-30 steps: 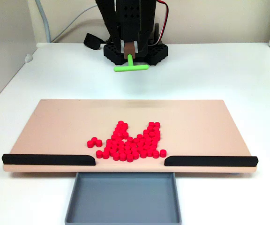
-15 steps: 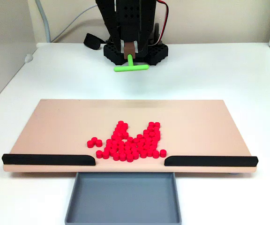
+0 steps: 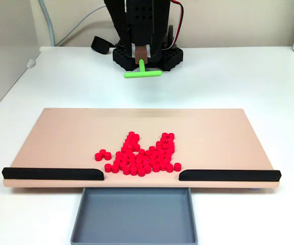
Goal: Gather the right side granules
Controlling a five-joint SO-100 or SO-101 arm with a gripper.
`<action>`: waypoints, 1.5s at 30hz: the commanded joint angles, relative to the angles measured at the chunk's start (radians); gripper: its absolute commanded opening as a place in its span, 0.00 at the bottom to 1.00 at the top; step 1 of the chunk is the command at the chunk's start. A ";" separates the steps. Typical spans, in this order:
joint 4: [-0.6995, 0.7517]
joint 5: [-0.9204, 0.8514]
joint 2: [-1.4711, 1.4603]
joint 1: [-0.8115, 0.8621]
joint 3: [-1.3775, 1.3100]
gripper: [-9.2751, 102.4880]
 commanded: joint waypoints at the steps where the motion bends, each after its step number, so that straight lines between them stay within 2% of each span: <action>1: -0.006 -0.006 0.002 0.000 -0.008 0.08; 7: -0.003 -0.150 -0.028 0.049 -0.011 0.08; 25: -0.006 -1.124 -0.048 0.341 -0.023 0.08; 34: -0.006 -1.218 -0.233 0.419 -0.190 0.08; 45: -0.006 -1.358 -0.509 0.410 -0.448 0.08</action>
